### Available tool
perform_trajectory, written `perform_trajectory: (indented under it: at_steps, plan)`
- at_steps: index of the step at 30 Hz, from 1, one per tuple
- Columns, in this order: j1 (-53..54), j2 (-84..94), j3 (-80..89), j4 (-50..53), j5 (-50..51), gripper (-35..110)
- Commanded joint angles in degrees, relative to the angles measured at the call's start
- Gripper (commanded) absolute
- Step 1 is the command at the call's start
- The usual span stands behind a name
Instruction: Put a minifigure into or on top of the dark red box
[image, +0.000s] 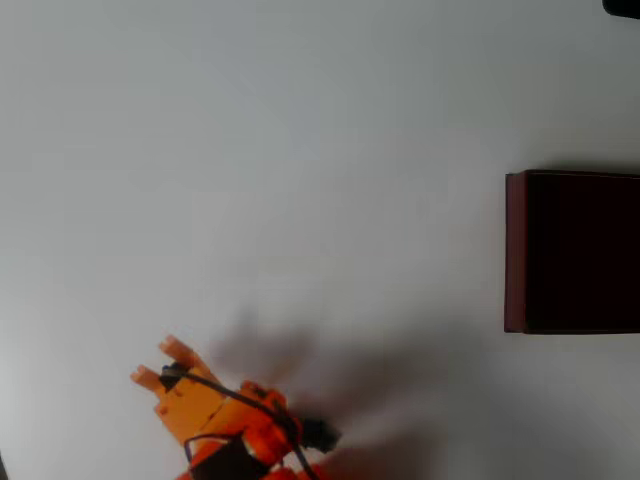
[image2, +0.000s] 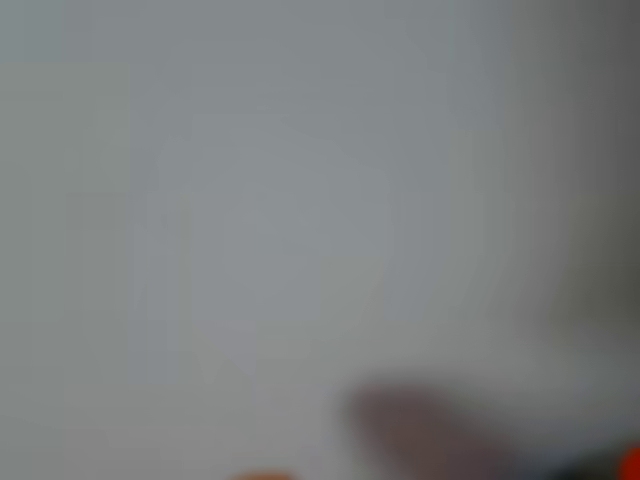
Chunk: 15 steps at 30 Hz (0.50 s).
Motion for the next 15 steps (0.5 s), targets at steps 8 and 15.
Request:
perform_trajectory:
  at_steps: [8,15]
  plan:
    - [3.96,11.95,7.47,2.2,-3.87,17]
    - [6.15,11.34,9.14,0.44,-5.54,14]
